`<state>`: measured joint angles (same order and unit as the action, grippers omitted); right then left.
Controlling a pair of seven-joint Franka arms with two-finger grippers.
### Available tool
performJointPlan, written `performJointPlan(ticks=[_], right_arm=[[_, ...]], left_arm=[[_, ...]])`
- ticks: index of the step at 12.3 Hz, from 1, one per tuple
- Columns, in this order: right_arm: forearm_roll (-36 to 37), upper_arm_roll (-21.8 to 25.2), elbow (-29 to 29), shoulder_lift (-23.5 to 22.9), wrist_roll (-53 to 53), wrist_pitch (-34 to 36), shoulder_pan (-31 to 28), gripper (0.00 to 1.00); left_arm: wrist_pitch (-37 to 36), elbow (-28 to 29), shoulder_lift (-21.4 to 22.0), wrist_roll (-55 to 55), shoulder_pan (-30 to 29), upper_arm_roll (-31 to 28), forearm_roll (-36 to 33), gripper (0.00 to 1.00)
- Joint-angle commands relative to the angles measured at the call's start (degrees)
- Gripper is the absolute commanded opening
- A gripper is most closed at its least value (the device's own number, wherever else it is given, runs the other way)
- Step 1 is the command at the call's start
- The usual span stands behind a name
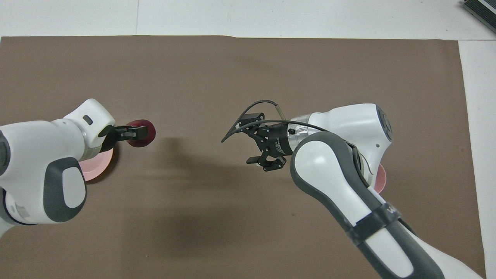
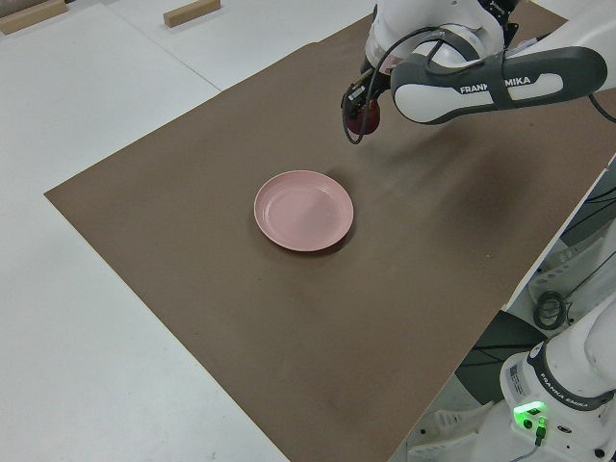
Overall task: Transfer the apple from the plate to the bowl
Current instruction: 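Carry the apple toward the center while the right gripper reaches it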
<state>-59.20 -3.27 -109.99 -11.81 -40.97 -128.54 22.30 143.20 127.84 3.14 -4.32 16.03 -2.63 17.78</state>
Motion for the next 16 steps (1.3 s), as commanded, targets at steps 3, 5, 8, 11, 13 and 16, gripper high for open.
performJointPlan(ticks=[3, 5, 8, 11, 13, 16], right_arm=[[-2.8, -0.1, 7.1, -6.3, -8.3, -2.8, 2.0, 1.00], [-3.0, -0.1, 7.6, -7.8, -8.4, -1.9, 2.0, 1.00], [-7.5, -0.1, 10.1, -10.1, -8.9, -2.0, 2.3, 1.00], [-7.5, -0.1, 10.1, -10.4, -9.7, -2.3, 2.3, 1.00], [-6.7, -0.1, 10.0, -10.7, -9.7, -1.9, 2.5, 1.00], [-6.6, -0.1, 10.0, -10.7, -9.7, -2.2, 3.3, 1.00]], left_arm=[[7.7, -1.1, -1.0, 14.0, 11.1, -0.9, 3.6, 0.00], [8.6, -2.2, -1.9, 19.3, 14.8, -0.9, 3.6, 0.00], [9.4, -2.6, -1.9, 22.5, 17.5, -0.1, 3.6, 0.00], [9.6, -3.3, -1.9, 25.8, 20.4, 0.4, 3.6, 0.00], [9.6, -5.7, -3.0, 27.1, 20.9, 0.5, 3.6, 0.00], [9.6, -7.8, -3.8, 28.7, 21.5, 1.0, 3.5, 0.00]])
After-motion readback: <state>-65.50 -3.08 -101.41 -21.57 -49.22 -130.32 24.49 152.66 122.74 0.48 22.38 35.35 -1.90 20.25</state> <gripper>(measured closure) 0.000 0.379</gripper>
